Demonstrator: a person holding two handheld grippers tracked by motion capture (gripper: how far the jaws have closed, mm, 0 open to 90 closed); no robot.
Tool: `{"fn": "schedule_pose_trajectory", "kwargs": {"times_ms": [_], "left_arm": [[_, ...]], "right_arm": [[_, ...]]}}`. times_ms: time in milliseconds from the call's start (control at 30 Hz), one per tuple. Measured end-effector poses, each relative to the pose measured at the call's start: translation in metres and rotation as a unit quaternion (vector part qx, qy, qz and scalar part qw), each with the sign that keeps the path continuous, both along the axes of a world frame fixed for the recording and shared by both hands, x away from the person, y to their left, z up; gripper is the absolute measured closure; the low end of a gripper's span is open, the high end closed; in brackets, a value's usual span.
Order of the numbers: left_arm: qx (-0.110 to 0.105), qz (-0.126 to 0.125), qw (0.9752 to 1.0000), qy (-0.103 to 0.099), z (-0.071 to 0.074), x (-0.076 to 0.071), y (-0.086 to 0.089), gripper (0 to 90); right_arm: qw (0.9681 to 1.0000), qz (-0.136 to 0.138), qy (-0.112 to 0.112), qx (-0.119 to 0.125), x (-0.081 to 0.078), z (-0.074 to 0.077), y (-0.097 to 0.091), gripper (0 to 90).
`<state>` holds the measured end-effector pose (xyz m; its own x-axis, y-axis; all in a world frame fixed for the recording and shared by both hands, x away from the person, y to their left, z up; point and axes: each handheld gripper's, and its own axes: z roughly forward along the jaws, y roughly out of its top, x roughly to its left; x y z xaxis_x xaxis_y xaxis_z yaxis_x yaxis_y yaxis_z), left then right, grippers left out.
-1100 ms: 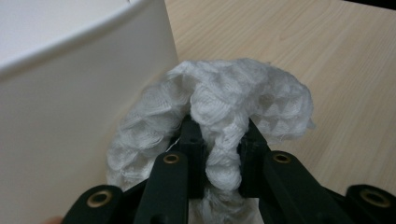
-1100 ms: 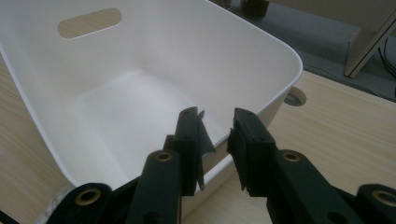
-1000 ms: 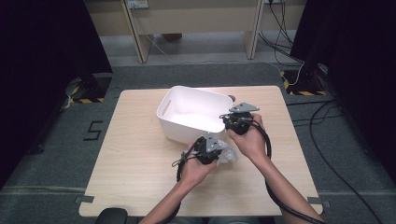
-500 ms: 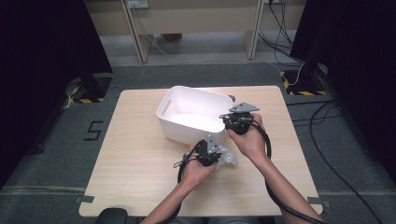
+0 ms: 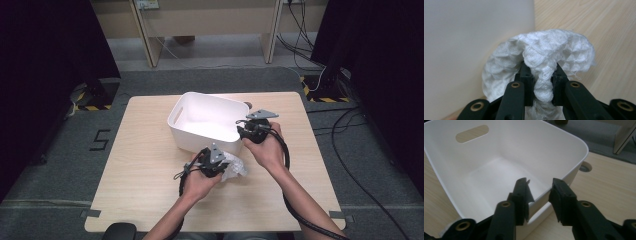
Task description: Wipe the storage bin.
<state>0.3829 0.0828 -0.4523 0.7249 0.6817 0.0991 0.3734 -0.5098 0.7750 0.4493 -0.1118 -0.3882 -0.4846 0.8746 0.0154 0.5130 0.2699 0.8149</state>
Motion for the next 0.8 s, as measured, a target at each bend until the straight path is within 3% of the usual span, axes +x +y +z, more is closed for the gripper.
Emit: {"fn": "schedule_pose_trajectory", "kwargs": {"times_ms": [233, 400, 567, 800], "left_arm": [[-0.019, 0.042, 0.9989, 0.01, 0.002, -0.016, 0.055, 76.3], [-0.022, 0.065, 0.9976, 0.012, 0.007, -0.023, 0.096, 76.1], [-0.028, 0.108, 0.9937, 0.007, 0.012, -0.028, 0.136, 76.1], [-0.041, 0.145, 0.9886, 0.002, 0.018, -0.035, 0.17, 76.0]], "right_arm": [[0.9996, -0.012, 0.024, 0.005, 0.005, -0.003, 0.003, 49.2], [0.9975, -0.016, 0.063, 0.029, 0.011, -0.009, 0.006, 43.6], [0.9951, -0.018, 0.089, 0.041, 0.017, -0.013, 0.006, 48.0], [0.9958, 0.016, 0.09, 0.004, 0.02, -0.008, 0.004, 67.3]]}}
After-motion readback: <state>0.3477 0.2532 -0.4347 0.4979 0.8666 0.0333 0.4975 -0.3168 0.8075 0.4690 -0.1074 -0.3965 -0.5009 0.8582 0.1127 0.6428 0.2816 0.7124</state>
